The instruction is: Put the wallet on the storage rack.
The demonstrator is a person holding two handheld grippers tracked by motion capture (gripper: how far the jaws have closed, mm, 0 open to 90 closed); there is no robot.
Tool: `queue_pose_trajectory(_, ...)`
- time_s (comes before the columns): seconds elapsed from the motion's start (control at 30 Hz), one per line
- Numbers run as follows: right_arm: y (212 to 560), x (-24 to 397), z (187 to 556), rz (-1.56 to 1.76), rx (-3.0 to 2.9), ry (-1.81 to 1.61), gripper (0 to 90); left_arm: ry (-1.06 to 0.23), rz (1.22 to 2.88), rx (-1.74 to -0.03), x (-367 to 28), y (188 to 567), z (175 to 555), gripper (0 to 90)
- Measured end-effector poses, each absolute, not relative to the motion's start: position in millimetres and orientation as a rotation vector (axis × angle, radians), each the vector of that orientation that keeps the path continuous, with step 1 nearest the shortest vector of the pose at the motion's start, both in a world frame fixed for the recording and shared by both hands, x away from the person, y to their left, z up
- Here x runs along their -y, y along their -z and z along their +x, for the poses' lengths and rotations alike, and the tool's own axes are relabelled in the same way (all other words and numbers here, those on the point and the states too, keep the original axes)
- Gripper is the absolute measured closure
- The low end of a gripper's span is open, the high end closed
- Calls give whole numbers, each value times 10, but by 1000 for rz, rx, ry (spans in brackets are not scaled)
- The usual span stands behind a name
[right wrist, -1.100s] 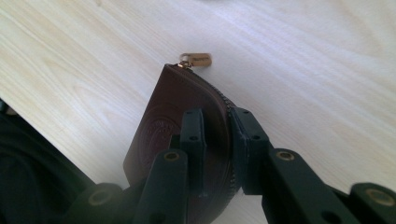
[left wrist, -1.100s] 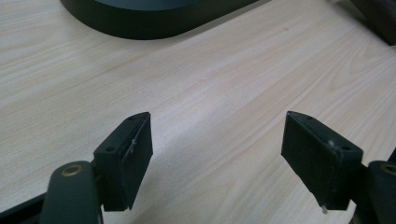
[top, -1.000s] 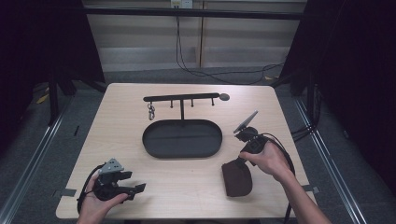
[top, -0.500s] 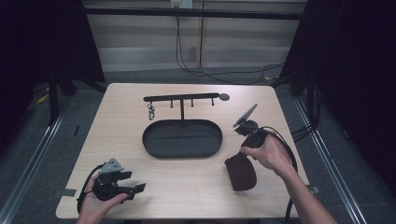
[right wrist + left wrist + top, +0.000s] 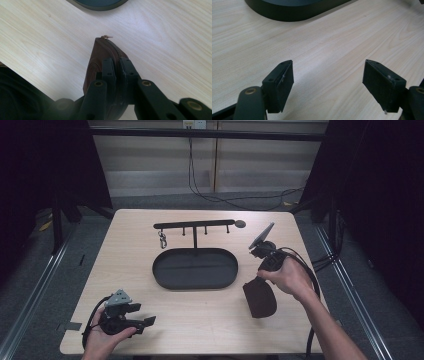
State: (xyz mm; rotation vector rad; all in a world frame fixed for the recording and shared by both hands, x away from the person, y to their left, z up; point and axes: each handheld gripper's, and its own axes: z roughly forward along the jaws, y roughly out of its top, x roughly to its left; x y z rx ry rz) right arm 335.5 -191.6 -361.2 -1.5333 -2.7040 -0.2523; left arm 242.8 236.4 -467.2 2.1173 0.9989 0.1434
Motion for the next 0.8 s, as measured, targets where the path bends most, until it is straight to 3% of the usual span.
queue_pose_trajectory(0.8,3332,1704,3657,-1568,2732,273,833,-149,2109,-1002,-2386,4670,2428,250)
